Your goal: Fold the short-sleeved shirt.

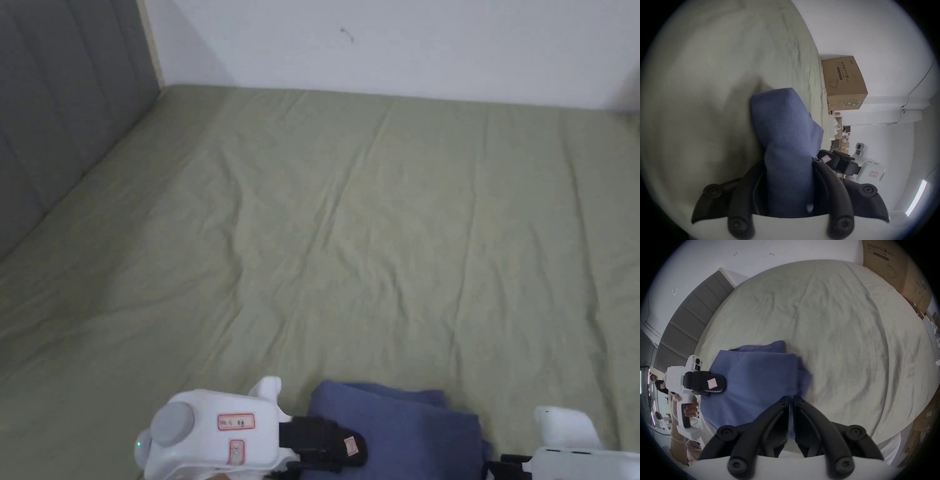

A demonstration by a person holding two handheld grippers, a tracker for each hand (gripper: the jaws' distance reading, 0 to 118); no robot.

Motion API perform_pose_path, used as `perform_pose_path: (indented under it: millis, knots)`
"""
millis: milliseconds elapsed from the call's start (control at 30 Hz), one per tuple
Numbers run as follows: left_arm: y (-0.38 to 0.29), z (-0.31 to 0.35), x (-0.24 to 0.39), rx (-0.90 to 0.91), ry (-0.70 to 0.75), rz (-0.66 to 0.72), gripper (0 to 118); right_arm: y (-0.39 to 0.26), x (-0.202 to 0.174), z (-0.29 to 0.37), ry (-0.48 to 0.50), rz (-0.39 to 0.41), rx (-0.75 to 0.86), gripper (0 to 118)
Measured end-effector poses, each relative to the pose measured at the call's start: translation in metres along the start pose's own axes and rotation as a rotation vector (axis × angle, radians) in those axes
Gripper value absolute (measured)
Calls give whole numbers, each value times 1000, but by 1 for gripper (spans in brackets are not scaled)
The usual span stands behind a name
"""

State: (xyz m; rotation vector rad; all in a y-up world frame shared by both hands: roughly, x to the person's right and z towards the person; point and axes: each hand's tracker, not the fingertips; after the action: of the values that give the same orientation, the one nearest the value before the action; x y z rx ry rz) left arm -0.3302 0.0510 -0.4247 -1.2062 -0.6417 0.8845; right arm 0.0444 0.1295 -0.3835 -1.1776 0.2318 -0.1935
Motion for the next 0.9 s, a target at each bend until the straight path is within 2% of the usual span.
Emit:
perform_pose_path:
  millis: [133,300,400,433,533,567,633,667,733,867,900]
  knots:
    - [40,85,-7,64,201,-91,35,3,-8,1,-13,27,20,6]
    - [108,212,-20,103,664,-156,35,0,-9,-1,0,11,13,6]
    - [126,255,-19,59,925,-238,35,-3,-9,-4,-14,5,-2,6]
    - [132,264,-24,25,973,-269,35,-4,-9,-5,-16,3,-4,6]
    - [139,281,-40,-14,1067,-214,36,-6,-10,-10,-27,-13,-12,6]
    - [138,281,-44,-9,1062,-227,43,-7,-11,-11,-27,-23,-13,6]
    - [133,280,-48,-4,1102,-292,92,-8,-13,-13,-23,-26,-23,6]
    - [130,280,-45,0,1138,-321,106,-7,-15,-14,-23,-15,-28,6]
    - [124,288,-41,70,1136,-344,109,-8,-18,-15,-24,11,-33,6]
    - [115,302,-30,161,1039,-249,109,-5,-23,-17,3,-7,-34,6]
    - [109,301,-21,193,1031,-236,105,-5,-25,-16,13,-6,-28,6]
